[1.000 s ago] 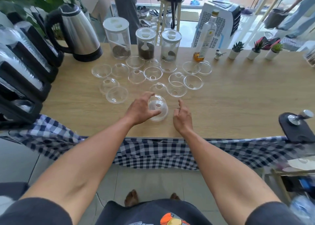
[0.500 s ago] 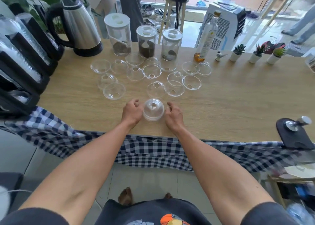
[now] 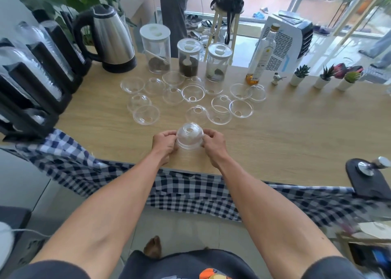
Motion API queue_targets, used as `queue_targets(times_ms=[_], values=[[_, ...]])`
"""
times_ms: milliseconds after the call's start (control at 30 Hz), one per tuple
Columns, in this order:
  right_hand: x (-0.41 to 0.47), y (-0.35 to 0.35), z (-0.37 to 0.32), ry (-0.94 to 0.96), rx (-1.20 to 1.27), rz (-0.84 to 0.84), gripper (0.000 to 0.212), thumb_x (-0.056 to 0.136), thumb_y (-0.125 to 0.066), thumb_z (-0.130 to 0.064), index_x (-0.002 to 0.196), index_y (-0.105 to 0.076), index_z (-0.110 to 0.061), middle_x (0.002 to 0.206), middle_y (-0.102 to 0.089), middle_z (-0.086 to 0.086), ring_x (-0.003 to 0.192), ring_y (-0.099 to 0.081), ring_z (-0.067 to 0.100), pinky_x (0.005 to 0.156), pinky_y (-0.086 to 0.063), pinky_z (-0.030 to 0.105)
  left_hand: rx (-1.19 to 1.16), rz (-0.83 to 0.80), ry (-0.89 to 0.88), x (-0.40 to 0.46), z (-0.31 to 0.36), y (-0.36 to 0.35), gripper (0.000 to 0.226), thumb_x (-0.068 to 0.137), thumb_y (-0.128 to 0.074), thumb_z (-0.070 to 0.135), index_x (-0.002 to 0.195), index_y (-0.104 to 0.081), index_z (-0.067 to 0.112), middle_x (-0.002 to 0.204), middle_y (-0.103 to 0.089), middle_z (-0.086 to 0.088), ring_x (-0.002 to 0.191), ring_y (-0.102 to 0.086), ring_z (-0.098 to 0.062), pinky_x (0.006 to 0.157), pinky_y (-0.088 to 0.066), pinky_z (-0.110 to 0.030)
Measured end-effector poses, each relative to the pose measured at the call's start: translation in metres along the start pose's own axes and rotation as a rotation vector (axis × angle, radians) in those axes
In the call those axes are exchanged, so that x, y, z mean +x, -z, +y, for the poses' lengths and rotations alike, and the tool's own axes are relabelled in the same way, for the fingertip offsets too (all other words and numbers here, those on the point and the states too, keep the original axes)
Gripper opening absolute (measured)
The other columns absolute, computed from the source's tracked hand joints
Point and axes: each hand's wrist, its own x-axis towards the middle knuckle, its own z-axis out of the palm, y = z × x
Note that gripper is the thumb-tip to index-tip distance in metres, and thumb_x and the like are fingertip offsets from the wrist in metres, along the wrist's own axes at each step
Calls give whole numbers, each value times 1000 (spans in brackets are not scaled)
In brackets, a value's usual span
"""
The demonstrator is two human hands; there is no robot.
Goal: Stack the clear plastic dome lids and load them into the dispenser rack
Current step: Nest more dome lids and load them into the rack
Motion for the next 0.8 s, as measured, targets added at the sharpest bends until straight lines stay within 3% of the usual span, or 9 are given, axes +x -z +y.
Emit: queue_targets(times_ms=[100, 300, 467, 633, 800], values=[[2, 1, -15, 34, 8, -6, 28, 98, -60, -8, 123, -71, -9, 108, -73, 1, 104, -68, 19, 95, -59, 37, -42, -10, -26, -9, 17, 3, 19, 95, -59, -7, 103, -71, 5, 93, -71, -10, 79, -66, -19, 79, -60, -36], [1, -3, -48, 113, 27, -87, 28, 95, -57, -6, 112, -78, -15, 100, -77, -1, 92, -69, 17, 89, -61, 43, -85, -7, -137, -22, 48, 18, 17, 96, -61, -6, 93, -71, 8, 88, -74, -11, 84, -70, -23, 84, -61, -39], [-12, -28, -75, 171, 16, -199, 28, 100, -51, -1, 114, -73, -13, 99, -71, -5, 91, -66, 15, 87, -62, 41, -115, 82, -211, -33, 65, 50, 16, 94, -65, -7, 97, -74, 6, 97, -75, -14, 91, -70, -25, 97, -59, -48], [-29, -74, -101, 247, 6, -307, 30, 100, -51, 0, 101, -74, -19, 98, -70, -6, 93, -67, 14, 86, -63, 37, -132, 156, -297, -46, 87, 104, 11, 93, -69, -4, 97, -73, 5, 102, -75, -17, 91, -72, -26, 89, -62, -43], [-39, -146, -132, 333, -28, -351, 32, 96, -52, -5, 116, -76, -13, 106, -74, -1, 98, -72, 21, 83, -65, 40, -108, 221, -377, -40, 120, 177, 21, 90, -71, -4, 111, -74, -2, 112, -75, -21, 105, -73, -37, 88, -63, -44]])
